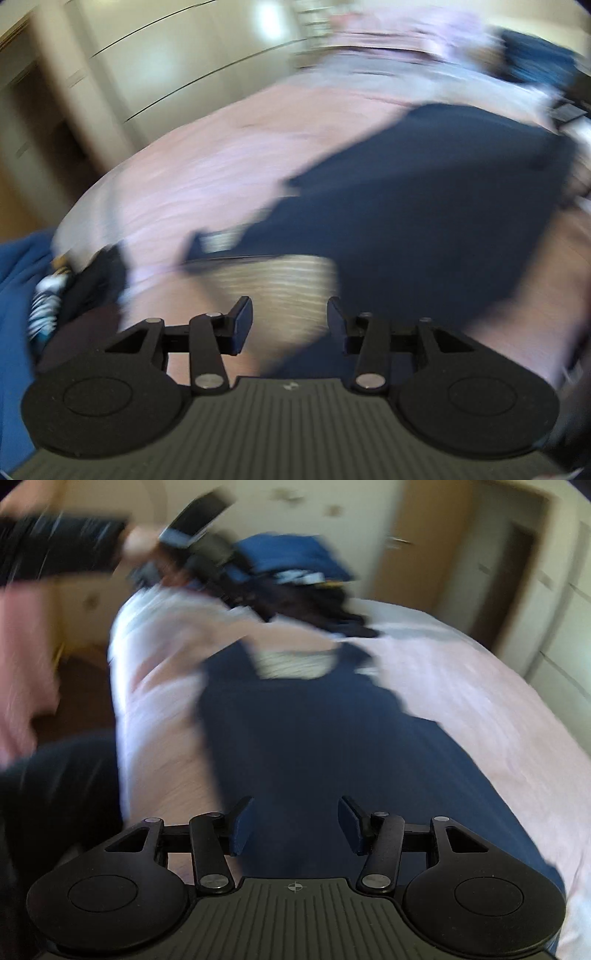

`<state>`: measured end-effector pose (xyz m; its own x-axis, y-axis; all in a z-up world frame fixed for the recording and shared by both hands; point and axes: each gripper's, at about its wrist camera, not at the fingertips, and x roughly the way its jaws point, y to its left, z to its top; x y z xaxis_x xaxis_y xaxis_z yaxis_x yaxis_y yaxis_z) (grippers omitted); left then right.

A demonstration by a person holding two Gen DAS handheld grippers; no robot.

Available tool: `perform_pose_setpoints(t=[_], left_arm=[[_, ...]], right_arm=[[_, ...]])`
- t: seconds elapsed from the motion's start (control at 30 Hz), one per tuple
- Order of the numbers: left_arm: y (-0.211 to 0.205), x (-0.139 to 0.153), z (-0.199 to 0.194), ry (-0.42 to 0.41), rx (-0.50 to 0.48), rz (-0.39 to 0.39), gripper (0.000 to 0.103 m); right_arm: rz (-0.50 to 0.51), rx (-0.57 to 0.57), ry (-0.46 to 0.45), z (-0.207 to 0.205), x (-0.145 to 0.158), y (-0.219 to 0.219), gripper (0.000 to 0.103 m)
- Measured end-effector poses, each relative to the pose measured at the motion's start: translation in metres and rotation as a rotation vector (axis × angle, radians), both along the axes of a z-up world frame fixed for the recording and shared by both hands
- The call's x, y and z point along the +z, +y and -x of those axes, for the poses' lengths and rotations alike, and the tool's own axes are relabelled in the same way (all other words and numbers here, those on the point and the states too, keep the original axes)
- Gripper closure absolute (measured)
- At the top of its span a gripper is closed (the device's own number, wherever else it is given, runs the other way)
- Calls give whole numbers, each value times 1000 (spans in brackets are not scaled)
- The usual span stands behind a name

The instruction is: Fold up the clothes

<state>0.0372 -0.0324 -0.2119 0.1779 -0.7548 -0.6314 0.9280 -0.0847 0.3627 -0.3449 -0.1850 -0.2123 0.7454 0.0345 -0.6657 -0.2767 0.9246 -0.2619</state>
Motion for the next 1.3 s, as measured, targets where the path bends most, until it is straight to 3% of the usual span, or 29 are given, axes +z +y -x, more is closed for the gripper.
perform_pose_setpoints(t=[0.17,0.2,0.23,0.4,0.5,0.73,0.87,0.97,1.03,1.13,1.23,1.3], left_arm=[[26,-27,82,-164,-250,-23,55],[26,-31,94,-203,-288,-17,55],[27,-36,107,-241,-326,-10,55],[19,-57,149,-427,-468,52,55],[4,-60,163,-485,-502,106,53],[-52,-80,173,-649,-459,117,56],[-70,-69,164,-603,-468,114,56],[-75,-69,161,-648,-502,98,56],[-78,-71,160,-687,-518,82,62],[-77,-60,157,-636,-455,83,62],[-71,-35,143,-376,-368,31,62],[-76,-33,138,-304,-363,13,62]], right_arm=[[175,82,85,-5,-29,29,53],[155,70,97,-10,-29,24,76],[110,42,111,-16,-24,16,96],[-204,-120,110,-36,9,-46,100],[-396,-210,147,-49,16,-84,100],[-524,-228,207,-63,10,-116,100],[-546,-211,207,-54,13,-125,100],[-568,-217,196,-53,9,-128,99],[-566,-237,183,-54,6,-131,99],[-567,-265,160,-51,2,-136,99],[-587,-267,140,-43,2,-137,99],[-603,-263,127,-37,2,-137,99]])
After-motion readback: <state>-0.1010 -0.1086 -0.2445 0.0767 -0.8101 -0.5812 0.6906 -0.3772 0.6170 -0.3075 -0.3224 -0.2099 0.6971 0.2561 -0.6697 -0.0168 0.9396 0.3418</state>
